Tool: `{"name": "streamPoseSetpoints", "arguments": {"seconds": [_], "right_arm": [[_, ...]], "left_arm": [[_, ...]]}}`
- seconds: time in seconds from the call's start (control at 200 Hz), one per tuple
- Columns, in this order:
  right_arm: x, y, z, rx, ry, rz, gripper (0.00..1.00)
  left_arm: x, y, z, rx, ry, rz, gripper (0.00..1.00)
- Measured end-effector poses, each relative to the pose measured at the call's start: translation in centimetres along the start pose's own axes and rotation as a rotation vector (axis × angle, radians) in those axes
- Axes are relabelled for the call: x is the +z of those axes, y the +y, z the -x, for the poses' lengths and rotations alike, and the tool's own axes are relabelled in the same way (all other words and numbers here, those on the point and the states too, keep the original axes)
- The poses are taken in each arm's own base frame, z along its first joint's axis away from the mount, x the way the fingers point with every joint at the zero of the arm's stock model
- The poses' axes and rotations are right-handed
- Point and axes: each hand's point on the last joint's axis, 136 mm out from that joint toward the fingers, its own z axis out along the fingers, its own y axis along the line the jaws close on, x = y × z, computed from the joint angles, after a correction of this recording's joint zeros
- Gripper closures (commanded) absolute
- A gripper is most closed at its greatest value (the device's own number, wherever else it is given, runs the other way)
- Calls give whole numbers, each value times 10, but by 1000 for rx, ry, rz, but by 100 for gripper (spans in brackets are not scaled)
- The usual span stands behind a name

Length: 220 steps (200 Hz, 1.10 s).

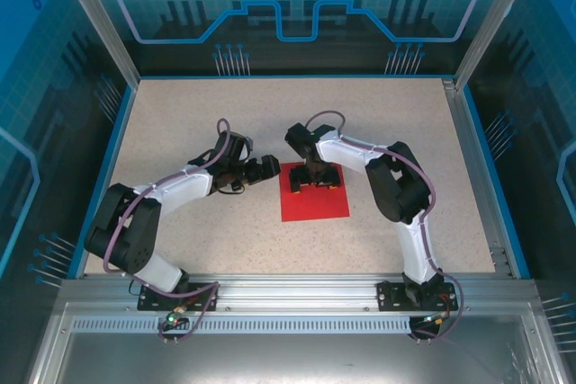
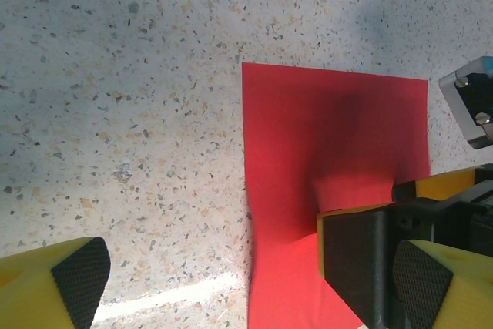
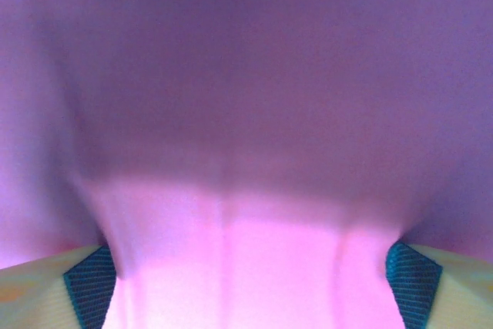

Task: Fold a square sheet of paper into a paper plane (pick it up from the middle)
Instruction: Fold the square sheet of paper in half at the center of the table.

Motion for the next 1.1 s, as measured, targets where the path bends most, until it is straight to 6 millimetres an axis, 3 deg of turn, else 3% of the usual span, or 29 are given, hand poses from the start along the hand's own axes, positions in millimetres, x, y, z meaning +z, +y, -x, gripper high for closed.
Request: {"name": "streamPoseSetpoints", "arguments": {"seconds": [0.105, 0.285, 0.465, 0.66, 0.84, 0.995, 1.1], "right_arm": [[0, 0, 0, 2, 2, 6, 14], [-1, 1, 1, -1, 7, 6, 9], [-2, 1, 1, -16, 11, 9, 15], [-4, -1, 3, -18, 19, 12, 34], [-5, 1, 5, -36, 16, 21, 57], [-14, 5, 7, -37, -1, 51, 68], [-33, 12, 13, -29, -42, 127, 70]], "left_arm": [[1, -1, 1, 0, 1, 1, 1], [1, -1, 2, -3, 7, 6, 1], [2, -1, 2, -5, 10, 13, 1], [1, 1, 1, -8, 18, 22, 1], [1, 2, 2, -8, 12, 28, 1], [0, 3, 4, -15, -3, 38, 1], [-1, 3, 5, -36, -7, 38, 1]]}}
